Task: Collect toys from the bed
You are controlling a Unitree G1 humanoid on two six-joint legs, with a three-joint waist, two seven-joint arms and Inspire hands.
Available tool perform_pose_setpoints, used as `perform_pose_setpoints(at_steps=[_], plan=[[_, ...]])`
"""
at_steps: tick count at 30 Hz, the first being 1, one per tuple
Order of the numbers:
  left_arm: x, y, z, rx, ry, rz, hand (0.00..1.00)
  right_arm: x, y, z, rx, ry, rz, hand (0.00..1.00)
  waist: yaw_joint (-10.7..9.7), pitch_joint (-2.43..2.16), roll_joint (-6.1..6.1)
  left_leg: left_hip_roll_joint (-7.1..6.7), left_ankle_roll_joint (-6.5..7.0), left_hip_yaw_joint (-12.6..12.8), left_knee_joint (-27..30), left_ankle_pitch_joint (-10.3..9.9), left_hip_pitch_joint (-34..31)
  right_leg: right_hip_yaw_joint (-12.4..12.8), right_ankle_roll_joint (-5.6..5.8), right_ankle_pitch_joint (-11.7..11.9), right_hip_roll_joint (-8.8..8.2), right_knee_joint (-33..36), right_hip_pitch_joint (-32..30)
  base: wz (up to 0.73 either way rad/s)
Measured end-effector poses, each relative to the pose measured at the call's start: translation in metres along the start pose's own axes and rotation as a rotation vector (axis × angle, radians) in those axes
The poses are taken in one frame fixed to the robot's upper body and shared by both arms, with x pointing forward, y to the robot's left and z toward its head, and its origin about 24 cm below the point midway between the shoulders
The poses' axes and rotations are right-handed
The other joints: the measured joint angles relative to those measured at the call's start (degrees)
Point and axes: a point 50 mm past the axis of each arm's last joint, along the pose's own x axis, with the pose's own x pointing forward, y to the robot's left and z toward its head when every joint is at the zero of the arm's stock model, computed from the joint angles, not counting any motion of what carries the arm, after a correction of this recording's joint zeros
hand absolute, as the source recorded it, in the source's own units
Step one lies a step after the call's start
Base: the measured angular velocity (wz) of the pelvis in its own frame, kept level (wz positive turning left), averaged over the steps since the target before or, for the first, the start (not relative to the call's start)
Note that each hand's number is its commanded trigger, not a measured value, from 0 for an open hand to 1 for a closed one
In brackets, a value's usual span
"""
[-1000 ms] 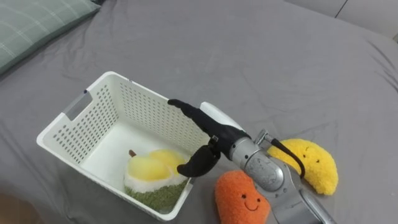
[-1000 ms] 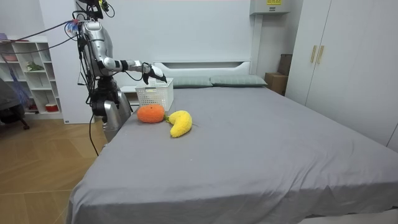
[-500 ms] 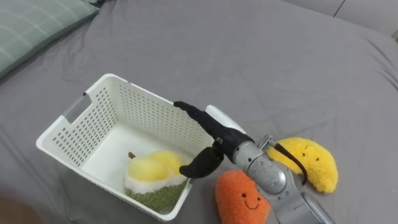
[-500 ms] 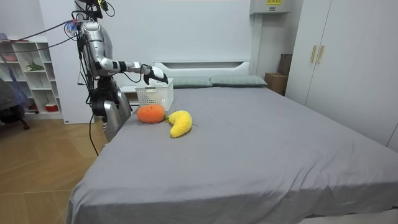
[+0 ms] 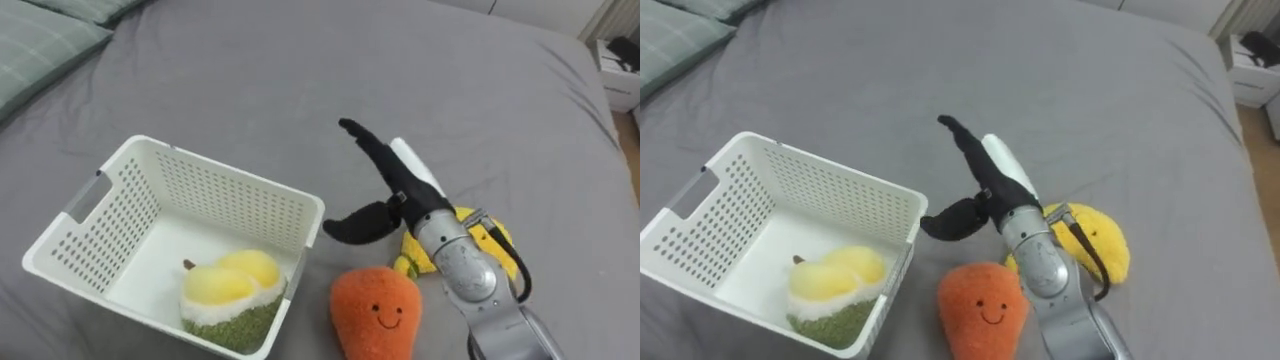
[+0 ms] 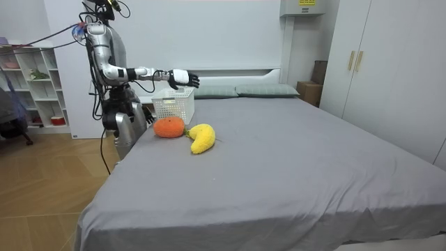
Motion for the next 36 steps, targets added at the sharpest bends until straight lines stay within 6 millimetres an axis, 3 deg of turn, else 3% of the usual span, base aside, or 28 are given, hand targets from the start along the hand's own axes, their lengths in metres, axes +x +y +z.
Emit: perform_pose_setpoints(at_steps=[7,12,23,26,29,34,36], plan=[[-0.002,0.003,-0.017,-0.006,0.042,0.015,0.0,-0.003,-0.031,-0.007,0.065,0.006,-0.197,0.0,-2.4,0.04,0.08,0.18,-0.04,0.5,-0.5,0.0,1.3,0.7,-0.02,0.0,0.35,-0.1,0.8,-0.03],[-0.005,0.007,-0.031,-0.02,0.079,0.034,0.0,-0.01,-0.056,-0.016,0.107,0.026,-0.308,0.0,-4.3,-0.22,-0.35,0.2,-0.04,0.6,-0.5,0.0,1.3,0.8,-0.02,0.0,0.38,-0.1,0.9,-0.01],[-0.006,0.014,-0.041,-0.027,0.101,0.067,0.0,-0.022,-0.082,-0.047,0.06,0.14,-0.404,0.0,-7.5,-0.24,-1.05,0.21,-0.05,0.6,-0.2,0.0,0.3,0.9,-0.04,0.0,0.37,0.1,0.3,0.01],[-0.005,0.021,-0.045,-0.015,0.111,0.083,0.0,-0.026,-0.09,-0.056,0.029,0.172,-0.442,0.0,-7.5,-0.15,-1.11,0.31,-0.08,0.9,-0.1,0.0,-0.6,1.0,-0.09,0.1,0.4,0.5,-0.7,-0.04],[-0.003,0.028,-0.044,-0.006,0.104,0.095,0.0,-0.024,-0.095,-0.072,0.028,0.239,-0.479,0.0,-7.2,-0.36,-1.5,0.51,-0.05,1.9,0.2,0.0,-2.5,1.2,-0.2,0.3,0.38,1.0,-3.0,-0.13],[0.001,0.026,-0.028,0.018,0.056,0.061,0.0,-0.023,-0.096,-0.095,0.027,0.351,-0.514,0.0,-6.1,-0.21,-1.55,0.45,0.27,2.0,1.1,0.3,-5.9,1.3,-0.08,1.0,0.35,0.9,-6.3,-0.02],[0.004,0.026,-0.017,0.002,0.031,0.053,0.0,-0.012,-0.095,-0.098,0.02,0.367,-0.502,0.0,-6.0,0.04,-1.99,0.46,0.3,2.1,1.1,0.7,-8.0,1.3,-0.13,1.3,0.3,1.0,-8.5,0.0]])
